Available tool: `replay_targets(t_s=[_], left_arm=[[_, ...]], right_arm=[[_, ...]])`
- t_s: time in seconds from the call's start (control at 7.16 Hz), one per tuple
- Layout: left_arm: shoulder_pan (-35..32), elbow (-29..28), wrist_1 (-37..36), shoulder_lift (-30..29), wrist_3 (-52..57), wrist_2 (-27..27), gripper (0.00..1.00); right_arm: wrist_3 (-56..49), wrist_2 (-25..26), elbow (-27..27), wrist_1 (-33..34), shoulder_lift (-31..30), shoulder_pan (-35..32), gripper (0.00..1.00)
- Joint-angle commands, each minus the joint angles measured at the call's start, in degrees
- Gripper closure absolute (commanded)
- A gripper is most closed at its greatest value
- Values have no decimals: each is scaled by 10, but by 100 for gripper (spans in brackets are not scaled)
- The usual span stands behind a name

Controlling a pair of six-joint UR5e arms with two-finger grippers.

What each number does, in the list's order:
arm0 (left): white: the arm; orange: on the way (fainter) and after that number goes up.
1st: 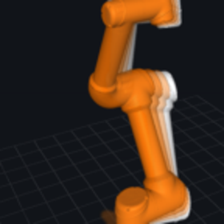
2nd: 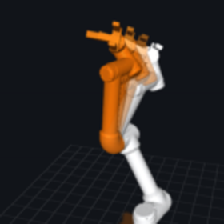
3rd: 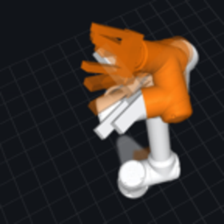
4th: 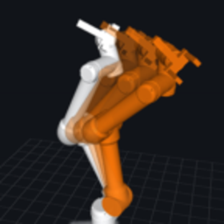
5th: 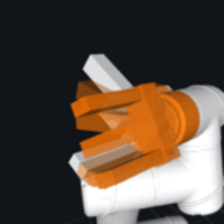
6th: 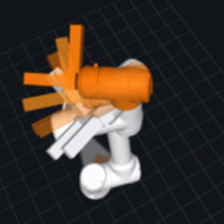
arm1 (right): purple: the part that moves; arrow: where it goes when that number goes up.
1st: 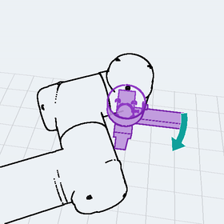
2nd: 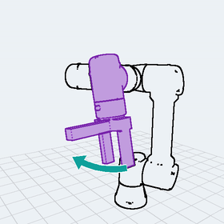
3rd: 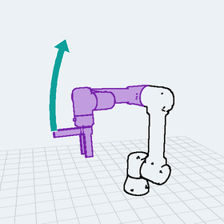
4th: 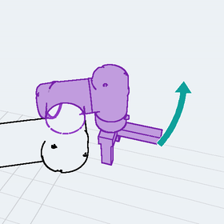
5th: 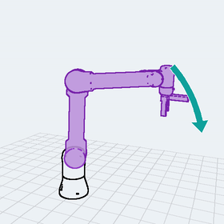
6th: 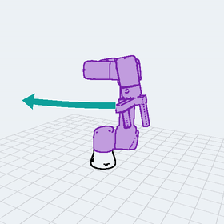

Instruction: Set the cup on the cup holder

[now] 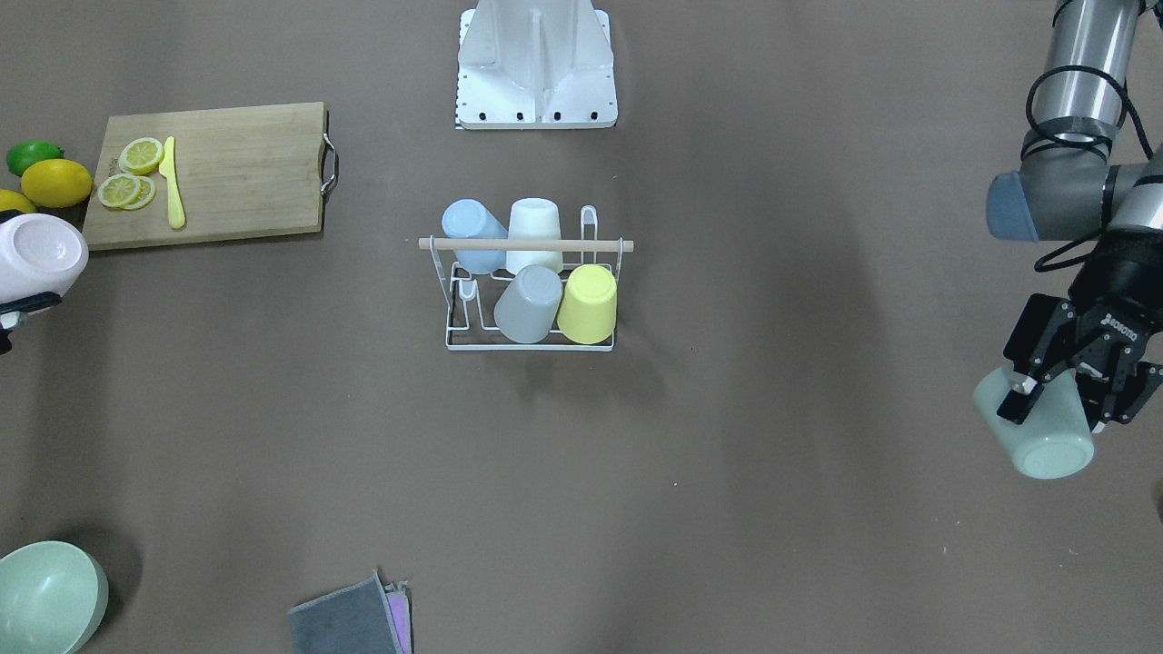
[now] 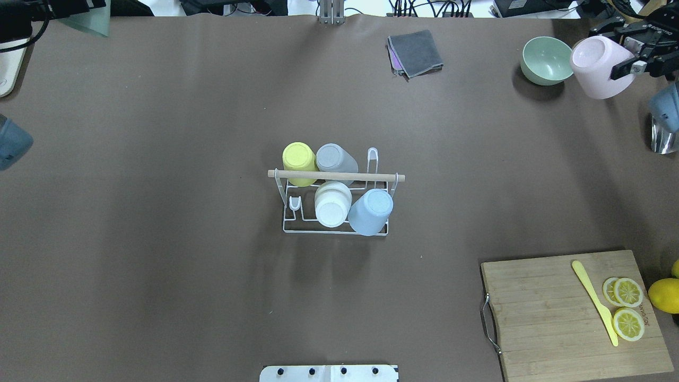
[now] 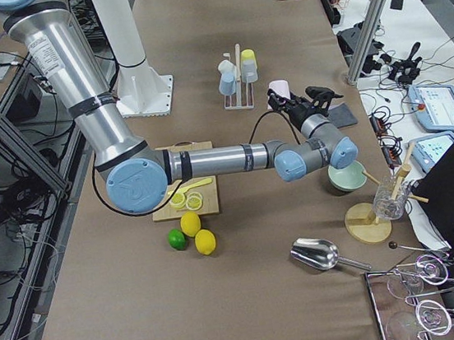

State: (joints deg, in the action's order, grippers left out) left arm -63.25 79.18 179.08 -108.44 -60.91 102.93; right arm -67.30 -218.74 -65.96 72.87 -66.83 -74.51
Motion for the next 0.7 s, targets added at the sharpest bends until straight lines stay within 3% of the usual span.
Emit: replay_targets(t_s=[0.0, 0.14, 0.42, 0.56], left_arm=[[123, 37, 116, 27, 59, -180, 100], [174, 58, 119, 25, 80, -250, 100], [251, 118, 118, 12, 144, -317, 100], [322, 142, 118, 3, 203, -391, 100]], right_arm=[[-78, -91, 21, 2, 0, 25, 66], [-121, -141, 28, 21, 5, 48, 66], [-219, -248, 32, 48, 9, 124, 66], [-250, -284, 39, 56, 29, 147, 66]])
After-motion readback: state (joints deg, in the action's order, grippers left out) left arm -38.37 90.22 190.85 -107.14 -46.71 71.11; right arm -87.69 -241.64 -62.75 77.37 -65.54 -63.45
